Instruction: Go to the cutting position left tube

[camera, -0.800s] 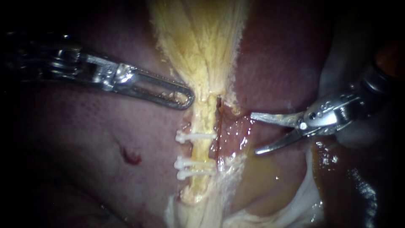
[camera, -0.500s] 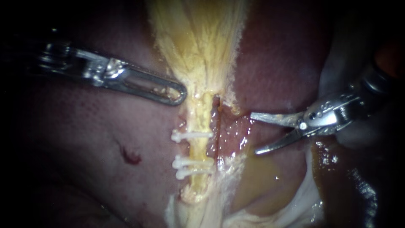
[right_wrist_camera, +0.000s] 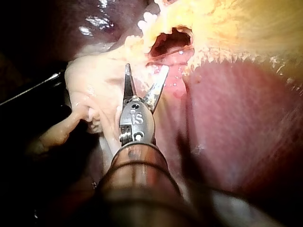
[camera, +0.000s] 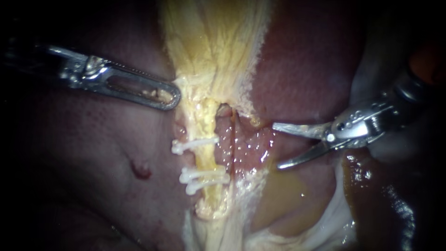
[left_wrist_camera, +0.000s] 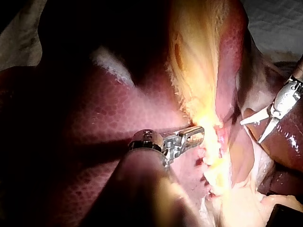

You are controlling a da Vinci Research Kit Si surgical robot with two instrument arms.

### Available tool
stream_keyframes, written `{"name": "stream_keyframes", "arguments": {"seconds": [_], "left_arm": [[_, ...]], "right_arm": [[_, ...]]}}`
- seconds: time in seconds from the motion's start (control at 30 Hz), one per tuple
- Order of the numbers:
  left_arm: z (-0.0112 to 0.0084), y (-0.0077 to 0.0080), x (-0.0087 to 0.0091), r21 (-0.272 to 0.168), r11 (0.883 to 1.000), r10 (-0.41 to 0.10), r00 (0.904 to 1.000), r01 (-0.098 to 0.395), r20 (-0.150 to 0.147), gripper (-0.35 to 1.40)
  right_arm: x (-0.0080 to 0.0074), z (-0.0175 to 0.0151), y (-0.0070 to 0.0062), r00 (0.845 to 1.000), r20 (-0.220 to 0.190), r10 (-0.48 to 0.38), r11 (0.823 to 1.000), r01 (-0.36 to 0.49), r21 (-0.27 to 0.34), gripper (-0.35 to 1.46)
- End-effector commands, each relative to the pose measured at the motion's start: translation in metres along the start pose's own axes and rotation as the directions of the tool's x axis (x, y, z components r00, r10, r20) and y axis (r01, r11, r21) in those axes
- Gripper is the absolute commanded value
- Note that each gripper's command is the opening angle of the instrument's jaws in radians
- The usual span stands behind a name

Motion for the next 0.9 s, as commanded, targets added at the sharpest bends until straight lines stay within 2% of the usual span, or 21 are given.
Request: {"name": "stream_keyframes", "arguments": {"seconds": [0.03,0.27,0.47,0.67,0.8,0.9], "left_arm": [[0.0002,0.0000,0.0000,-0.002,1.000,0.000,1.0000,0.000,0.000,-0.35],[0.0010,-0.0001,0.0001,-0.009,1.000,0.000,1.0000,0.000,0.005,-0.35],[0.0010,-0.0002,0.0001,-0.009,1.000,0.000,1.0000,0.000,0.005,-0.35],[0.0010,-0.0003,0.0001,-0.010,1.000,-0.001,1.0000,0.001,0.006,-0.35],[0.0009,-0.0004,0.0001,-0.008,1.000,-0.001,1.0000,0.001,0.004,-0.35],[0.0009,-0.0005,0.0001,-0.008,1.000,-0.001,1.0000,0.001,0.004,-0.35]], "right_arm": [[-0.0001,0.0005,-0.0002,1.000,-0.002,-0.009,1.000,0.009,0.011,1.44],[-0.0002,0.0045,-0.0019,1.000,-0.009,0.006,0.998,-0.005,0.060,1.44],[-0.0008,0.0075,-0.0027,1.000,-0.002,0.027,0.995,-0.026,0.097,1.44],[-0.0027,0.0101,-0.0023,0.999,0.015,0.052,0.990,-0.053,0.129,1.44],[-0.0048,0.0120,-0.0015,0.998,0.037,0.057,0.987,-0.062,0.147,1.44],[-0.0058,0.0127,-0.0006,0.997,0.042,0.071,0.984,-0.077,0.161,1.44]]}}
